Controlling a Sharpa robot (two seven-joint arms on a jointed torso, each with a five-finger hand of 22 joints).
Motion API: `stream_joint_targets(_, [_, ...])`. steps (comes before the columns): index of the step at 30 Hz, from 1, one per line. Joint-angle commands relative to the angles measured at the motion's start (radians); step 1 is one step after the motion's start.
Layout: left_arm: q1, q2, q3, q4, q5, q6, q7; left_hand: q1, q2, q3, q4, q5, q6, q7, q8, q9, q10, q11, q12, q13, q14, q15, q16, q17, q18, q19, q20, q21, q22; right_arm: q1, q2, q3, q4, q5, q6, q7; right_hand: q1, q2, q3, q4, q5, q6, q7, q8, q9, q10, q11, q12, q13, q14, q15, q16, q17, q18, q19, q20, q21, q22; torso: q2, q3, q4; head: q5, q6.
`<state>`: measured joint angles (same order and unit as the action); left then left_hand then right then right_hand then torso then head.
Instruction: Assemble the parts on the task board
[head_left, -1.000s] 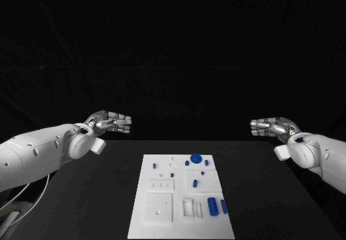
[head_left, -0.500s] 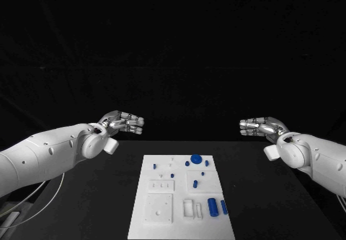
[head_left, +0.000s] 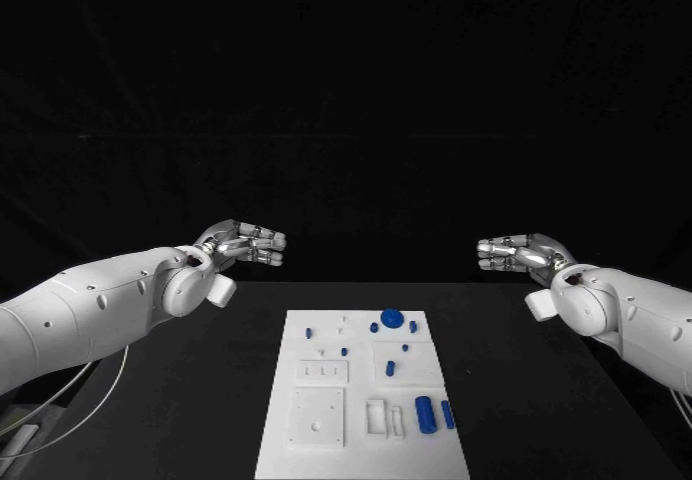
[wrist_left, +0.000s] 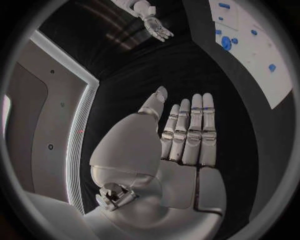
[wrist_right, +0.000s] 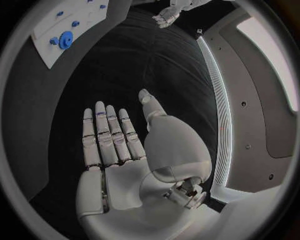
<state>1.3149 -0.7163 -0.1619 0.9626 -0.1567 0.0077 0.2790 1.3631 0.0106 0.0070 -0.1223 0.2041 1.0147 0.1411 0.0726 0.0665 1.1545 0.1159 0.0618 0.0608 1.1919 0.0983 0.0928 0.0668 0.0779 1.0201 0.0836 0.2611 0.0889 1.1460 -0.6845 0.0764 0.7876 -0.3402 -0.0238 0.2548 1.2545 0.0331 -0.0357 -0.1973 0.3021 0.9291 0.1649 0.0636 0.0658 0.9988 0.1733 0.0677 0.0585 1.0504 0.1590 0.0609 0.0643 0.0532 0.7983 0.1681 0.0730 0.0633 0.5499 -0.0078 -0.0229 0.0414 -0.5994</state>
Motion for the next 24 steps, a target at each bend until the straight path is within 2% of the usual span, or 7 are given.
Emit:
stream_joint_targets(1, [0.002,0.004,0.001,0.004,0.011,-0.007,0.019,-0.005,0.005,0.002,-0.006,0.002,0.006,0.0,-0.002,0.0,-0.006,0.002,0.0,-0.001,-0.001,0.003,0.003,0.0,-0.01,-0.004,0.0,0.006,0.0,0.0,0.003,0.001,0.003,0.004,0.008,0.013,0.001,0.006,-0.004,-0.001,0.004,0.006,-0.002,-0.001,-0.001,0.0,-0.003,-0.006,0.0,0.002,0.004,0.0,-0.002,0.011,0.005,-0.002,0.0,0.0,0.0,-0.0006,-0.0004,0.001,0.0])
stream_joint_targets(5, [0.002,0.005,0.001,0.003,0.011,-0.013,0.018,-0.004,0.005,0.002,-0.008,0.002,0.007,0.0,-0.002,0.001,-0.004,0.001,0.001,-0.001,0.011,-0.001,0.009,0.002,-0.008,0.003,-0.003,0.012,0.002,0.0,0.004,0.001,0.003,0.004,0.005,0.014,0.001,0.006,-0.004,-0.001,0.004,0.006,-0.002,-0.001,-0.001,0.0,-0.003,-0.006,0.0,0.002,0.004,0.0,-0.002,0.011,0.005,-0.002,0.0,0.0,0.0,-0.0004,0.0,0.001,-0.001])
stream_joint_targets(10, [0.002,0.005,0.001,0.001,0.011,-0.022,0.016,0.004,0.011,0.009,-0.015,0.008,0.025,-0.006,0.001,0.001,0.03,-0.012,0.002,-0.002,0.037,-0.017,0.037,0.002,-0.013,0.018,-0.019,0.036,0.014,0.0,0.004,0.001,0.004,0.004,-0.001,0.012,0.006,0.009,-0.001,-0.006,0.001,0.018,0.001,0.0,0.0,0.002,-0.005,-0.005,0.0,0.01,0.002,0.0,-0.001,0.011,0.032,-0.004,0.004,0.002,0.0,-0.0002,-0.0003,0.002,-0.003])
stream_joint_targets(12, [0.002,0.005,0.001,0.0,0.011,-0.026,0.015,0.009,0.016,0.013,-0.019,0.012,0.058,-0.018,0.015,0.01,0.053,-0.022,0.009,-0.001,0.038,-0.02,0.041,0.002,-0.015,0.017,-0.022,0.04,0.016,0.0,0.004,0.001,0.004,0.004,-0.003,0.012,0.004,0.01,0.002,-0.008,0.001,0.031,0.0,-0.001,0.001,0.012,-0.008,-0.005,0.0,0.016,0.0,0.0,-0.001,0.011,0.049,-0.006,0.006,0.003,0.0,-0.0001,-0.0002,0.002,-0.002])
stream_joint_targets(15, [0.002,0.006,0.001,-0.001,0.011,-0.03,0.015,0.009,0.018,0.014,-0.024,0.014,0.078,-0.024,0.013,0.016,0.078,-0.03,0.005,-0.001,0.036,-0.023,0.049,0.002,-0.023,0.011,-0.028,0.051,0.023,0.0,0.005,0.001,0.004,0.004,-0.003,0.012,0.003,0.011,0.003,-0.009,0.0,0.034,-0.001,0.0,0.001,0.016,-0.009,-0.005,0.0,0.021,-0.002,0.0,-0.001,0.011,0.061,-0.007,0.007,0.003,0.0,-0.0002,-0.0001,0.003,-0.002])
stream_joint_targets(22, [0.002,0.007,0.001,-0.003,0.011,-0.033,0.015,0.005,0.023,0.005,-0.032,0.011,0.088,-0.025,0.001,0.033,0.076,-0.029,0.003,-0.001,0.029,-0.022,0.059,0.001,-0.027,-0.004,-0.029,0.068,0.035,0.0,0.007,0.001,0.004,0.004,-0.005,0.012,0.001,0.012,0.008,-0.014,-0.001,0.046,-0.003,-0.001,0.002,0.029,-0.013,-0.005,0.0,0.022,-0.003,0.0,-0.001,0.008,0.063,-0.009,0.005,0.003,0.0,-0.0007,-0.0005,0.003,-0.002])
stream_joint_targets(24, [0.002,0.008,0.001,-0.005,0.012,-0.032,0.015,-0.002,0.019,0.001,-0.029,0.007,0.057,-0.015,-0.009,0.026,0.04,-0.015,-0.001,-0.002,0.009,-0.012,0.048,-0.002,-0.029,-0.015,-0.024,0.063,0.033,0.0,0.008,0.001,0.003,0.003,-0.007,0.013,-0.002,0.009,0.006,-0.015,-0.001,0.042,-0.002,-0.001,0.001,0.025,-0.011,-0.006,0.0,0.018,-0.002,0.0,-0.001,0.006,0.052,-0.009,0.002,0.002,0.0,-0.0002,-0.0005,0.003,-0.002])
